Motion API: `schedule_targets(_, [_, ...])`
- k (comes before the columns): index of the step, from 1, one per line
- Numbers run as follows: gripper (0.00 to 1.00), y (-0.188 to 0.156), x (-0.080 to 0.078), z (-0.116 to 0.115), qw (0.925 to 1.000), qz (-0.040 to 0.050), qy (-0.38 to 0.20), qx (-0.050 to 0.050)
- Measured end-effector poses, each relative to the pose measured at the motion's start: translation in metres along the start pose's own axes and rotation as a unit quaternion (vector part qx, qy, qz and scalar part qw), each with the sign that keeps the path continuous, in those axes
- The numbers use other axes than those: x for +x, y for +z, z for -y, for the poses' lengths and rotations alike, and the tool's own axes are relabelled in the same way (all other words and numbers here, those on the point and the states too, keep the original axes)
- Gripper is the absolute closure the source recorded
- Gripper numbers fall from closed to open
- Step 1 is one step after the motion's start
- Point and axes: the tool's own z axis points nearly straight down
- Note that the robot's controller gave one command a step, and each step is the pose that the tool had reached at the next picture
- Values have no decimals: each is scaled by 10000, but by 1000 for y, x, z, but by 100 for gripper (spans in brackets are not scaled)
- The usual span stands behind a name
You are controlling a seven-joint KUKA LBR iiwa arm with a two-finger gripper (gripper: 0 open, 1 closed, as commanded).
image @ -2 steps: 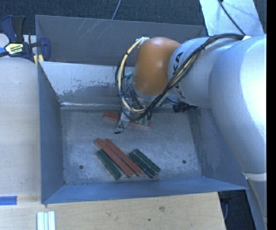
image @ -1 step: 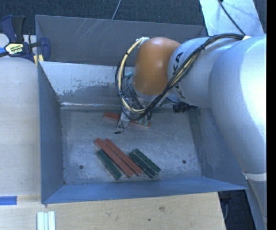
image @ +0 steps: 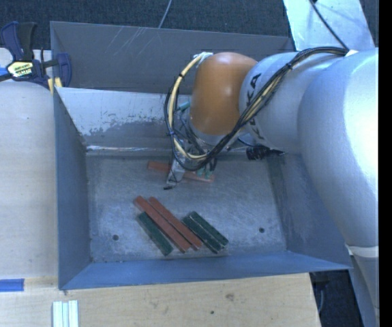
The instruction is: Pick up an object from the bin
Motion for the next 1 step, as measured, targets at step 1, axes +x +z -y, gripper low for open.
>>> schedule_targets(1, [100,-15,1,1,10000,-28,0,11])
